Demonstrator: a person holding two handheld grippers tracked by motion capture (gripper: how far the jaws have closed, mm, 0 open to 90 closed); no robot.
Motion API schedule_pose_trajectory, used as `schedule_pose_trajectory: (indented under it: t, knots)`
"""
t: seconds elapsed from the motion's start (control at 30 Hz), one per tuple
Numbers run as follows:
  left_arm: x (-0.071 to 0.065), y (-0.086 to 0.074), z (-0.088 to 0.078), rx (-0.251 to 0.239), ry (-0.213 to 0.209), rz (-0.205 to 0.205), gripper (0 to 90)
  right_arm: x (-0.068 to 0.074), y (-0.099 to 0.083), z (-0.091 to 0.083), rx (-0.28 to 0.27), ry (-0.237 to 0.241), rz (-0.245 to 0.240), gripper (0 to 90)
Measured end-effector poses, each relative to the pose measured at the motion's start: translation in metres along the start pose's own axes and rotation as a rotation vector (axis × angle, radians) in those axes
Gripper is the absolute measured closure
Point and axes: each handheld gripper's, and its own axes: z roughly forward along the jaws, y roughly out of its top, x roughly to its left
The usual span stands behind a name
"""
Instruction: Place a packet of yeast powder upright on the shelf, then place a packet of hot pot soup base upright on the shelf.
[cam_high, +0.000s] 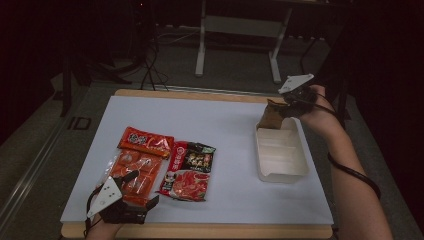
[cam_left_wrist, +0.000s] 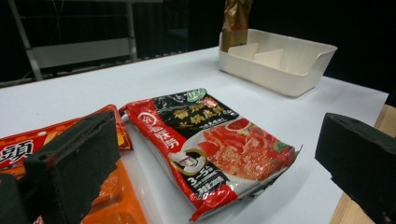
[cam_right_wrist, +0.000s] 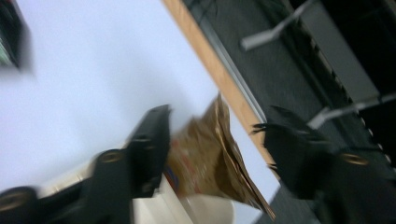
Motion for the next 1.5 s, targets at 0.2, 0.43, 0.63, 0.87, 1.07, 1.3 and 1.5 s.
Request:
schedule_pose_trajectory:
  t: [0.2,0.43,0.63,0.87,1.07,1.3,1.5]
  knots:
    - [-0.005,0.005,0.003,0.007,-0.028,0.022,0.3,0.006,-0.004,-0.024,-0.178,0.051,0.144,15.8]
    - [-0.015,0.014,0.006,0.025,-0.058,0.063,0.3,0.022,-0.018,-0.041,-0.302,0.112,0.222,12.9]
    - [-0.02,0.024,0.01,0.016,-0.082,0.071,0.3,0.045,-0.03,-0.049,-0.368,0.128,0.225,14.3]
    - [-0.019,0.043,0.015,0.048,-0.113,0.059,0.3,0.073,-0.045,-0.052,-0.414,0.203,0.24,17.8]
    - [-0.022,0.057,0.02,0.066,-0.138,0.06,0.2,0.094,-0.057,-0.056,-0.453,0.258,0.28,22.5]
    - [-0.023,0.07,0.028,0.085,-0.161,0.078,0.2,0.112,-0.068,-0.063,-0.503,0.263,0.287,16.4]
    - [-0.014,0.082,0.042,0.131,-0.173,0.083,0.3,0.135,-0.078,-0.069,-0.55,0.299,0.345,12.3]
